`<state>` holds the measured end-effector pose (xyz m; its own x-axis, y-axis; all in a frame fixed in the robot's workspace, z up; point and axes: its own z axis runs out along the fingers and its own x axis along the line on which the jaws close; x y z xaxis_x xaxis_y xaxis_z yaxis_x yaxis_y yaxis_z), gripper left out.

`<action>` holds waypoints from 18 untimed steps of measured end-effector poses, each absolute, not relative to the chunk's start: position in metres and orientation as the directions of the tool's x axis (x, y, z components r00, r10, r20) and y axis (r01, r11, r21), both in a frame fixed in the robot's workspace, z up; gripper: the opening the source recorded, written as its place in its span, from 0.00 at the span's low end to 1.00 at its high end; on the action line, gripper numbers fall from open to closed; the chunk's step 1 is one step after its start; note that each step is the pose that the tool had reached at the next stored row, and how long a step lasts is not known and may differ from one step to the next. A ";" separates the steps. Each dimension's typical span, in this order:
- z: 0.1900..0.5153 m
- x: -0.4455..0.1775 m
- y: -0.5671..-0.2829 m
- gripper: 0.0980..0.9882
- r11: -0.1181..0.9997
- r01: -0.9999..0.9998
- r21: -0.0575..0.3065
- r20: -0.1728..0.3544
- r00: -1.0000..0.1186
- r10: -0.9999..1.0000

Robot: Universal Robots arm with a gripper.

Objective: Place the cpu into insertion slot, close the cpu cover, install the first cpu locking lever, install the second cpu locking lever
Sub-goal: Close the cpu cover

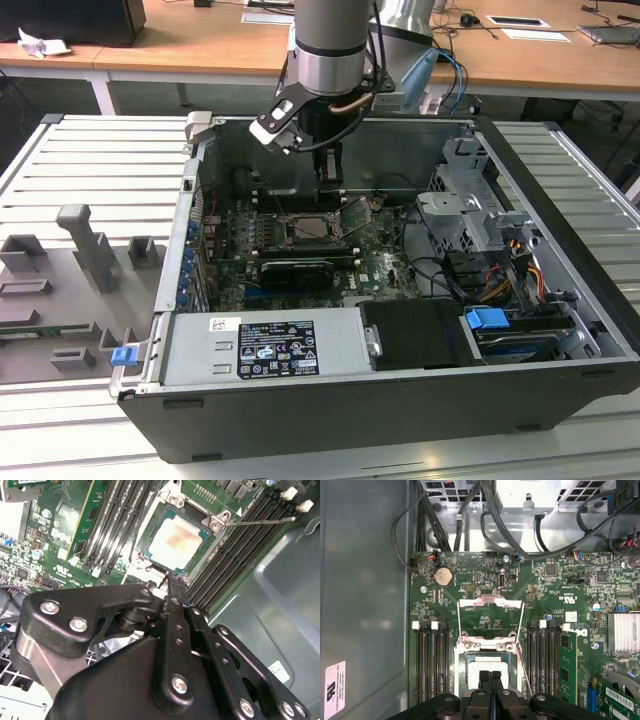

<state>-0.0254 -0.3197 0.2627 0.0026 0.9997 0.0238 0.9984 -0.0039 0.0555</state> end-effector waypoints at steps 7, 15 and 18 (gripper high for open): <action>0.262 -0.017 -0.320 0.01 -0.004 0.998 0.056 0.024 0.003 1.000; 0.262 -0.010 -0.320 0.01 -0.004 0.998 0.056 0.024 0.003 1.000; 0.262 -0.008 -0.320 0.01 -0.004 0.998 0.056 0.024 0.003 1.000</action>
<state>-0.0082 -0.3197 0.2625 0.0027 0.9997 0.0239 0.9984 -0.0041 0.0556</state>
